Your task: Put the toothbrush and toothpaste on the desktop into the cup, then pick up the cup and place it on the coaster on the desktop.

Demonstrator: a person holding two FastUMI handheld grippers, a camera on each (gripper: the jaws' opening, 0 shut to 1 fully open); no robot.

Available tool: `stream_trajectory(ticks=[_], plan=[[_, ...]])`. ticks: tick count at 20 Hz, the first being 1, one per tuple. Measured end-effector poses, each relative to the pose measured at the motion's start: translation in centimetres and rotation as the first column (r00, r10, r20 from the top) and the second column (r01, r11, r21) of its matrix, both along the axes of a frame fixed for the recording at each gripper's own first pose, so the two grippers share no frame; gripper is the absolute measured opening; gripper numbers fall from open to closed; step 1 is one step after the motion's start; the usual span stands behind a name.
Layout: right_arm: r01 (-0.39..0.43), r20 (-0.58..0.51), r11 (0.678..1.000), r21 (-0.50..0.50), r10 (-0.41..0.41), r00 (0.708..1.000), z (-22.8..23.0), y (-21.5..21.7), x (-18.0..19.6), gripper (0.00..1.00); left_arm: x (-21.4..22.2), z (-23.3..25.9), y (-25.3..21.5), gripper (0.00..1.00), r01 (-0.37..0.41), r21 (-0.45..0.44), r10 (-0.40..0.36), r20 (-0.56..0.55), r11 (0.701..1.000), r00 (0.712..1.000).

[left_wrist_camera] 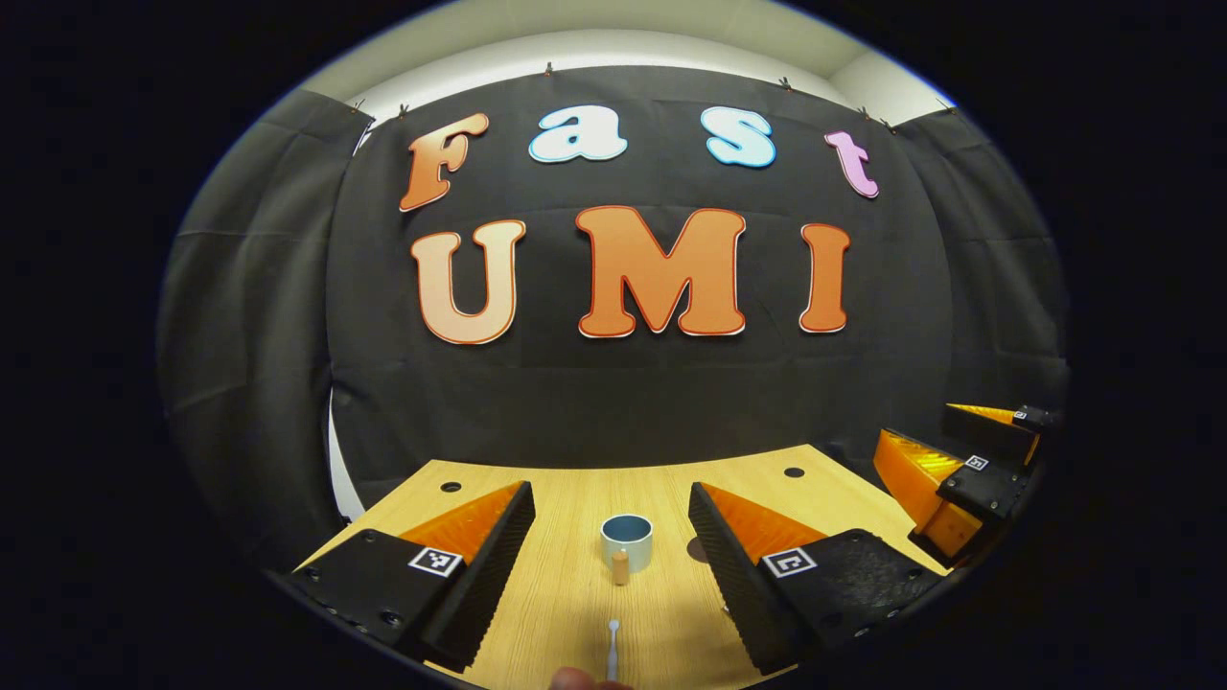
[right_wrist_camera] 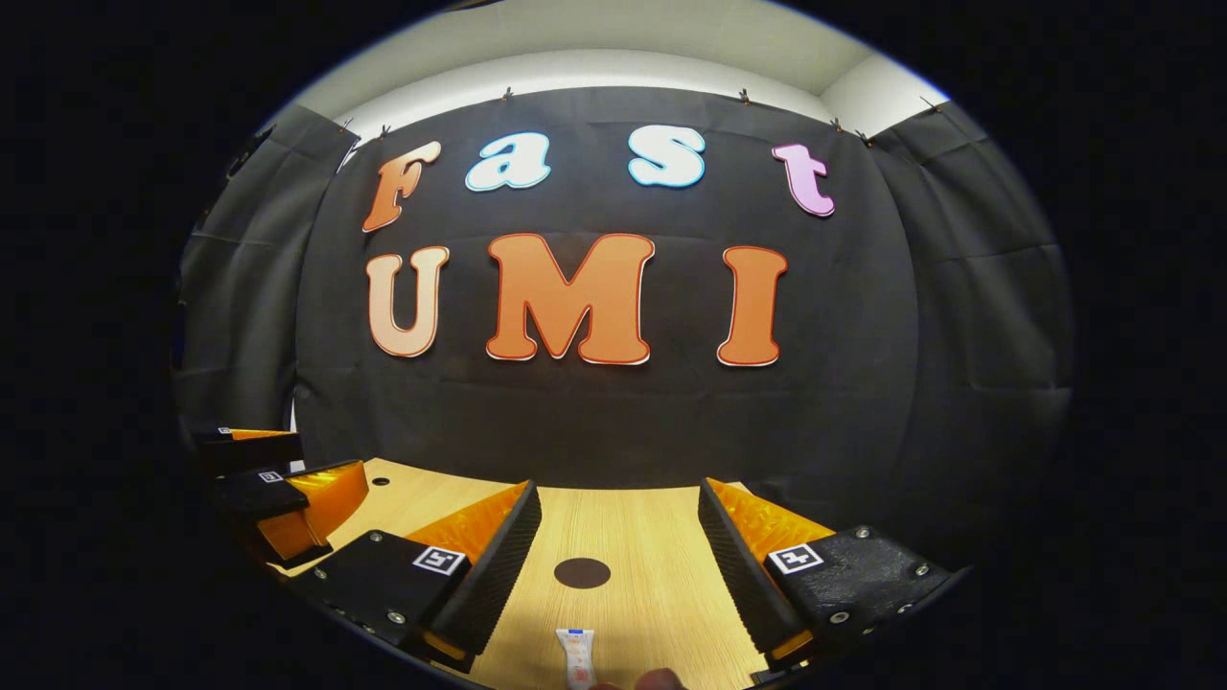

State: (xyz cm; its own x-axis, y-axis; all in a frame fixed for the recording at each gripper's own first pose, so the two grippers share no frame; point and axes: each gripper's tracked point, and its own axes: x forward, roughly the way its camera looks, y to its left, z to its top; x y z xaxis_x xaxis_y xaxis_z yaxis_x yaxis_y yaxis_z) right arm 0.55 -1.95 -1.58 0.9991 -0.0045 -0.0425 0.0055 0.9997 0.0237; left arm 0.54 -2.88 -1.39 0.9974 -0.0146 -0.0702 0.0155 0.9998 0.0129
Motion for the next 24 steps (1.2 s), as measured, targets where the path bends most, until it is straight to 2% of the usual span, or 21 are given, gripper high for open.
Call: stream_trajectory(ticks=[7, 11, 15, 20, 24], plan=[[-0.027, -0.047, 1.0, -0.007, 0.027, 0.999, -2.4, 0.4, -0.1, 0.99, 0.2, -3.7, -0.6, 0.97, 0.002, 0.002, -0.002, -0.07, 1.0, 0.998], [-0.046, -0.161, 0.999, -0.012, 0.043, 0.986, -7.0, 0.5, -0.2, 0.99, -0.1, -8.0, -0.6, 0.98, -0.001, -0.001, 0.001, -0.151, 1.0, 0.989], [-0.078, -0.22, 0.996, -0.039, 0.068, 0.973, -10.6, 1.0, -0.8, 0.99, -0.2, -12.9, -1.2, 0.98, 0.016, -0.003, -0.016, -0.245, 1.0, 0.969], [-0.088, -0.303, 0.995, -0.054, 0.068, 0.951, -15.0, 0.7, -1.7, 0.99, -0.5, -21.1, -0.7, 0.98, 0.012, 0.005, -0.009, -0.371, 1.0, 0.928], [-0.082, -0.343, 0.994, -0.076, 0.051, 0.938, -17.2, -0.1, -1.5, 0.99, 0.5, -26.1, 0.0, 0.98, 0.042, 0.037, -0.024, -0.391, 0.998, 0.92]])
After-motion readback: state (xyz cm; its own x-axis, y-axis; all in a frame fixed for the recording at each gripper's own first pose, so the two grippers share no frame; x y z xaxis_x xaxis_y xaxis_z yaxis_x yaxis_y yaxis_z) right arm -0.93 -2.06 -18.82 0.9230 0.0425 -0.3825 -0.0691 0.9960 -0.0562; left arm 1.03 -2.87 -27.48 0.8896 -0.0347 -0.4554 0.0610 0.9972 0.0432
